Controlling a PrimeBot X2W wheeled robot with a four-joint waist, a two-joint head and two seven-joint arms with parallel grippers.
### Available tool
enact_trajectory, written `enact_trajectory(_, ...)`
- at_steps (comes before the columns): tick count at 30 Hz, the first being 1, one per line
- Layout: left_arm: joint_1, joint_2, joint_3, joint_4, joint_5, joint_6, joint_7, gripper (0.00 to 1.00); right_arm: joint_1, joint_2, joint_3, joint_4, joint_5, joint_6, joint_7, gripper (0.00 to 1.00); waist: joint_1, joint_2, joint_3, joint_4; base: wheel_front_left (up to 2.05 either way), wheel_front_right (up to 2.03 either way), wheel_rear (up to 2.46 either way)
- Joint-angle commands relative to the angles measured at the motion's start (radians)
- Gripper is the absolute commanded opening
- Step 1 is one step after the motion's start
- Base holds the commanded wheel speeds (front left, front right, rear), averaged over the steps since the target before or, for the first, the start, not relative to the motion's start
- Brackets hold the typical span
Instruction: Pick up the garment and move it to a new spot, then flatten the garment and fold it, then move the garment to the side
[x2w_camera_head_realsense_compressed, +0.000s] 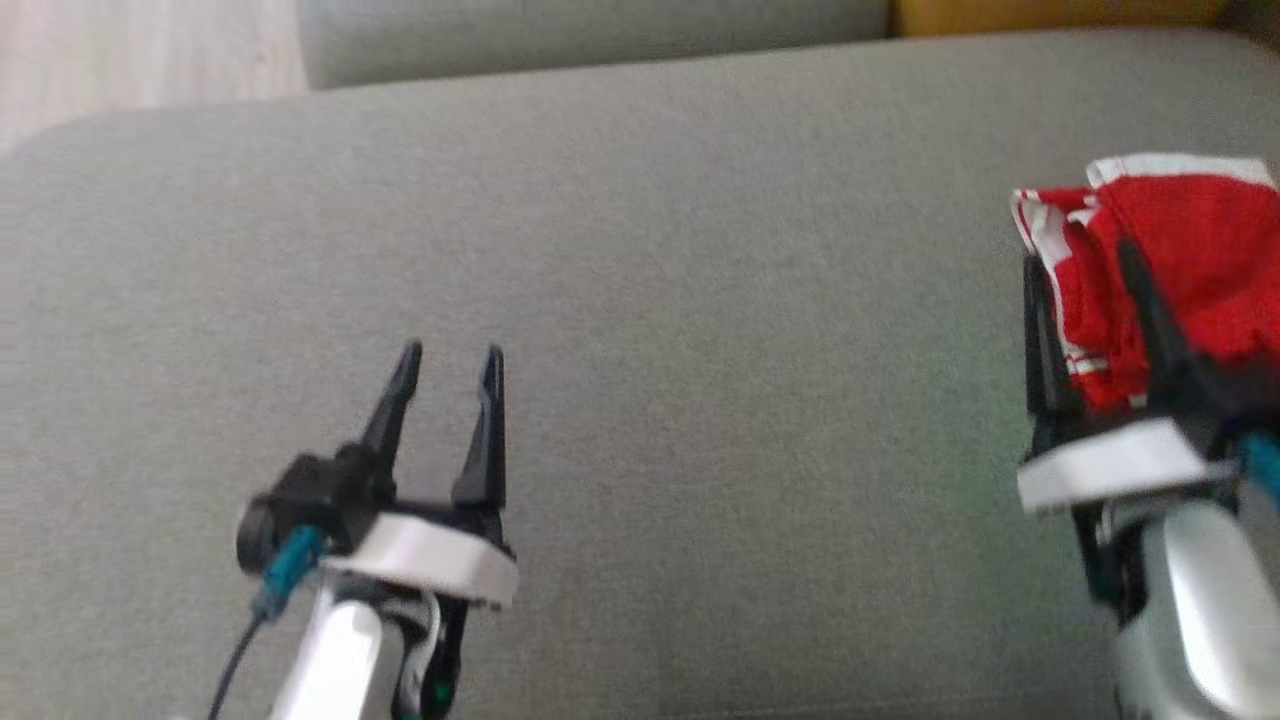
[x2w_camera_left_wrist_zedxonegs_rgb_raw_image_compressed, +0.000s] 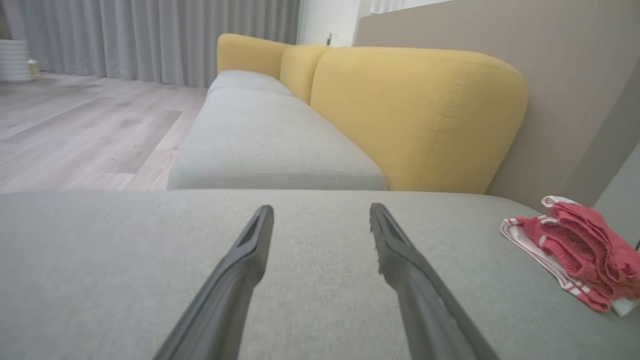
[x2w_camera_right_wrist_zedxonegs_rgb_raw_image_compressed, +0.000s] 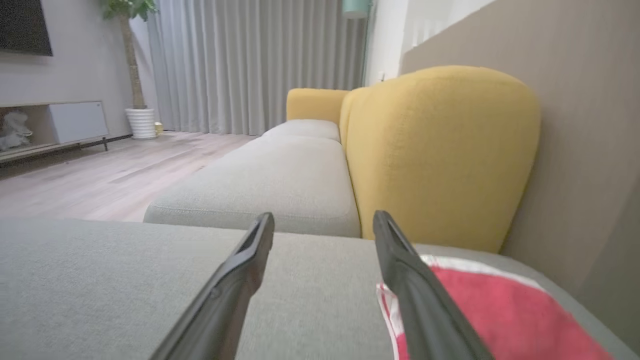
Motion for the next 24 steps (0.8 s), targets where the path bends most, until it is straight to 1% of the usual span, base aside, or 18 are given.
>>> enact_trajectory(1, -0.004, 0.006, 0.028, -0.027, -0.011, 0.007, -0.005, 1.0, 0.015, 0.008, 0.007, -0.04, 0.004, -0.001, -0.015, 1.0, 0.0001, -0.0001, -0.044, 0.035, 0.0, 0.0, 0.0)
enact_trajectory(5, 0.052, 0.006, 0.028, -0.032, -0.028, 0.026, -0.005, 1.0, 0.108, 0.049, -0.014, -0.045, -0.004, -0.001, -0.038, 1.0, 0.0001, -0.0001, -0.081, 0.055, 0.0, 0.0, 0.0)
enact_trajectory(9, 0.093, 0.006, 0.032, -0.027, -0.03, 0.019, -0.005, 1.0, 0.159, 0.072, -0.03, -0.053, -0.001, -0.001, -0.051, 1.0, 0.0001, -0.0001, -0.1, 0.064, 0.0, 0.0, 0.0)
enact_trajectory(11, 0.103, 0.006, 0.041, -0.025, -0.026, 0.022, -0.005, 1.0, 0.173, 0.077, -0.031, -0.053, -0.003, -0.001, -0.055, 1.0, 0.0001, -0.0001, -0.105, 0.067, 0.0, 0.0, 0.0)
enact_trajectory(16, 0.114, 0.006, 0.063, -0.057, -0.031, 0.049, -0.005, 1.0, 0.198, 0.082, -0.008, -0.052, 0.013, -0.001, -0.06, 1.0, 0.0001, -0.0001, -0.111, 0.072, 0.0, 0.0, 0.0)
enact_trajectory(24, 0.118, 0.006, 0.078, -0.068, -0.032, 0.067, -0.005, 1.0, 0.197, 0.083, 0.008, -0.056, 0.041, -0.001, -0.064, 1.0, 0.0001, -0.0001, -0.107, 0.067, 0.0, 0.0, 0.0)
